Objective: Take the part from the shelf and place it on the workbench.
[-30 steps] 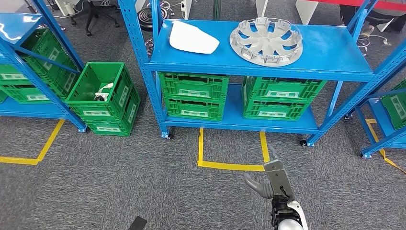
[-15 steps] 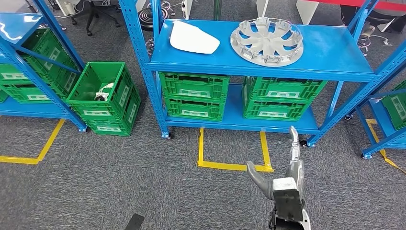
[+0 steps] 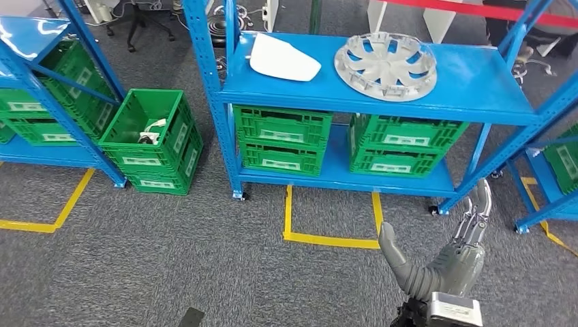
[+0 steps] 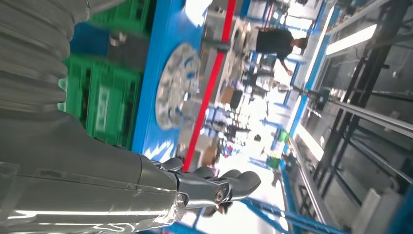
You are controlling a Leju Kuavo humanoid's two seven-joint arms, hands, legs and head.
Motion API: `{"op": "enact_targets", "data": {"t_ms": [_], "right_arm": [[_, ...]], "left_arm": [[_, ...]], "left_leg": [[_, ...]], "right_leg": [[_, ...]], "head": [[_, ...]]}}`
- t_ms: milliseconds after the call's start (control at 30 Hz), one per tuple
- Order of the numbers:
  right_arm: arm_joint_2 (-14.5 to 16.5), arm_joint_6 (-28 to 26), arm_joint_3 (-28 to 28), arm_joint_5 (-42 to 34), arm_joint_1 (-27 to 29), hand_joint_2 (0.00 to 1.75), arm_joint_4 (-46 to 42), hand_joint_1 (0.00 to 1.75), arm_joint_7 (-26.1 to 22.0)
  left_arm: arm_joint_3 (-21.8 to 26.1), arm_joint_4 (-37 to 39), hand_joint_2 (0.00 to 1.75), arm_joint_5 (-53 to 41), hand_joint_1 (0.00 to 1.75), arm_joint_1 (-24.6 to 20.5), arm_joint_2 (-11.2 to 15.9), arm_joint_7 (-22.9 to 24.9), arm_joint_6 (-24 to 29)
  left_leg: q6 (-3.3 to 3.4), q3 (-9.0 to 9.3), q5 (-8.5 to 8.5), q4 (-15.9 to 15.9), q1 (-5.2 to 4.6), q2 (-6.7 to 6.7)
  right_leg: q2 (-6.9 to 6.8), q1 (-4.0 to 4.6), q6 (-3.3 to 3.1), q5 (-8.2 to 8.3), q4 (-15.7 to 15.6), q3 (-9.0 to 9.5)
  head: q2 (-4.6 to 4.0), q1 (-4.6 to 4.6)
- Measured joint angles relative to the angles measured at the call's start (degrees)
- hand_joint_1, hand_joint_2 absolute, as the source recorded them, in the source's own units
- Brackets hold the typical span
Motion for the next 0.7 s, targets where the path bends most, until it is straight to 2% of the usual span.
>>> {"op": "enact_targets", "data": {"t_ms": [67, 100, 133, 167, 233, 267, 300, 367, 400, 433, 467, 500, 533, 567, 633, 667, 700], "right_arm": [[-0.70, -0.01, 0.39, -3.32, -0.35, 1.75, 0.25, 0.00, 1.56], [-1.10, -0.01, 0.59, -4.94, -0.44, 1.75, 0.46, 0.00, 2.27], [-1.49, -0.01, 0.79, -6.52, -0.54, 1.75, 0.70, 0.00, 2.89], [-1.83, -0.01, 1.00, -7.95, -0.68, 1.75, 0.93, 0.00, 3.45], [-2.40, -0.01, 1.55, -10.16, -1.08, 1.75, 1.41, 0.00, 4.25], [-2.66, -0.01, 1.84, -10.77, -1.29, 1.75, 1.68, 0.00, 4.48], [-2.90, 0.00, 2.17, -11.10, -1.48, 1.75, 1.95, 0.00, 4.61], [-3.25, 0.00, 2.73, -11.37, -1.70, 1.75, 2.46, 0.00, 4.79], [-3.34, -0.01, 3.00, -11.43, -1.74, 1.75, 2.63, 0.00, 4.87], [-3.42, -0.02, 3.24, -11.49, -1.80, 1.75, 2.79, 0.00, 4.97], [-3.50, -0.03, 3.48, -11.49, -1.94, 1.75, 2.95, 0.00, 5.06], [-3.57, -0.03, 3.69, -11.52, -2.10, 1.75, 3.13, 0.00, 5.17], [-3.66, -0.03, 3.90, -11.56, -2.24, 1.75, 3.33, 0.00, 5.25], [-3.75, -0.03, 4.11, -11.63, -2.35, 1.75, 3.55, 0.00, 5.31], [-3.93, -0.03, 4.48, -11.73, -2.36, 1.75, 3.89, 0.00, 5.38], [-4.01, -0.03, 4.61, -11.77, -2.36, 1.75, 4.04, 0.00, 5.40], [-4.09, -0.03, 4.68, -11.79, -2.36, 1.75, 4.19, 0.00, 5.45]], "left_arm": [[0.40, 0.07, 0.00, -0.54, 0.00, 0.03, 0.01, 0.86, 0.37], [0.55, 0.11, 0.00, -0.82, 0.00, 0.10, 0.02, 1.34, 0.56], [0.71, 0.18, 0.00, -1.21, 0.00, 0.17, 0.04, 1.87, 0.78], [0.82, 0.24, 0.00, -1.74, 0.00, 0.23, 0.07, 2.41, 1.02], [0.98, 0.34, 0.00, -3.17, 0.00, 0.32, 0.08, 3.43, 1.56], [1.02, 0.39, 0.00, -3.84, 0.00, 0.32, 0.09, 3.80, 1.82], [1.03, 0.43, 0.00, -4.41, 0.00, 0.31, 0.09, 4.13, 2.07], [1.05, 0.51, 0.00, -5.56, 0.00, 0.27, 0.11, 4.68, 2.57], [1.06, 0.54, 0.00, -6.24, 0.00, 0.19, 0.11, 4.97, 2.82], [1.06, 0.58, 0.00, -6.91, 0.00, 0.06, 0.11, 5.20, 3.07], [1.06, 0.61, 0.00, -7.47, 0.00, -0.08, 0.11, 5.38, 3.28], [1.06, 0.62, 0.00, -7.87, 0.00, -0.18, 0.11, 5.55, 3.43], [1.06, 0.63, 0.00, -8.14, 0.00, -0.18, 0.11, 5.67, 3.52], [1.06, 0.64, 0.00, -8.33, 0.00, -0.01, 0.11, 5.80, 3.56], [1.06, 0.70, 0.00, -8.62, 0.00, 0.49, 0.15, 5.96, 3.56], [1.06, 0.75, 0.00, -8.73, 0.00, 0.73, 0.17, 5.99, 3.55], [1.06, 0.81, 0.00, -8.82, 0.00, 0.88, 0.20, 6.00, 3.54]], "left_leg": [[0.19, 0.58, -0.42, 0.00, -0.03, -0.34], [0.17, 0.99, -0.72, 0.01, -0.08, -0.50], [0.09, 1.50, -1.10, 0.01, -0.12, -0.63], [-0.03, 2.17, -1.56, 0.01, -0.14, -0.71], [-0.45, 3.65, -2.70, -0.10, -0.11, -0.55], [-0.75, 4.26, -3.17, -0.31, -0.07, -0.37], [-1.16, 4.62, -3.58, -0.63, -0.04, -0.04], [-2.11, 5.48, -3.52, -1.27, -0.07, 0.59], [-2.61, 5.59, -3.09, -0.75, -0.07, 0.67], [-2.96, 5.18, -2.02, 0.94, -0.06, 0.12], [-3.23, 3.67, -0.82, 3.87, -0.01, -0.69], [-3.32, 1.30, -0.12, 7.53, 0.05, -1.54], [-3.32, -1.50, -0.24, 10.96, 0.06, -2.21], [-3.29, -4.35, -1.74, 13.39, 0.08, -2.39], [-3.36, -8.97, -6.54, 14.63, 0.16, -2.26], [-3.43, -10.70, -7.98, 13.58, 0.25, -2.17], [-3.61, -12.04, -7.19, 11.60, 0.40, -2.08]], "right_leg": [[0.97, 0.02, 0.20, -2.45, 6.69, -4.07], [1.09, 0.05, 0.22, -2.82, 8.86, -5.69], [1.12, 0.08, 0.14, -2.13, 9.33, -6.53], [1.11, 0.13, -0.07, -0.45, 7.80, -6.44], [0.64, 0.44, -0.88, 3.98, 1.65, -4.87], [0.29, 0.82, -1.34, 5.02, -0.89, -4.21], [-0.02, 1.20, -1.89, 5.06, -2.75, -3.55], [0.06, 1.67, -2.88, 3.39, -4.28, -2.49], [0.37, 1.51, -3.33, 2.82, -5.23, -1.38], [0.66, 1.35, -3.65, 2.46, -6.05, -0.21], [0.87, 1.19, -3.97, 2.10, -7.01, 1.25], [1.04, 1.04, -4.18, 1.70, -8.07, 2.81], [1.20, 1.04, -4.34, 1.19, -8.93, 4.28], [1.44, 1.01, -4.41, 0.61, -9.71, 5.79], [2.15, 0.99, -4.26, -0.89, -10.99, 9.04], [2.50, 0.95, -4.09, -1.87, -11.45, 10.82], [2.80, 0.90, -3.87, -3.02, -11.72, 12.61]], "head": [[0.01, 0.26], [0.01, 0.30], [0.01, 0.31], [0.01, 0.31], [0.01, 0.32], [0.01, 0.32], [0.00, 0.50], [0.01, 0.72], [0.01, 0.78], [0.01, 0.56], [0.01, 0.38], [0.01, 0.20], [0.01, -0.01], [0.01, -0.13], [0.01, -0.28], [0.01, -0.31], [0.01, -0.33]]}}
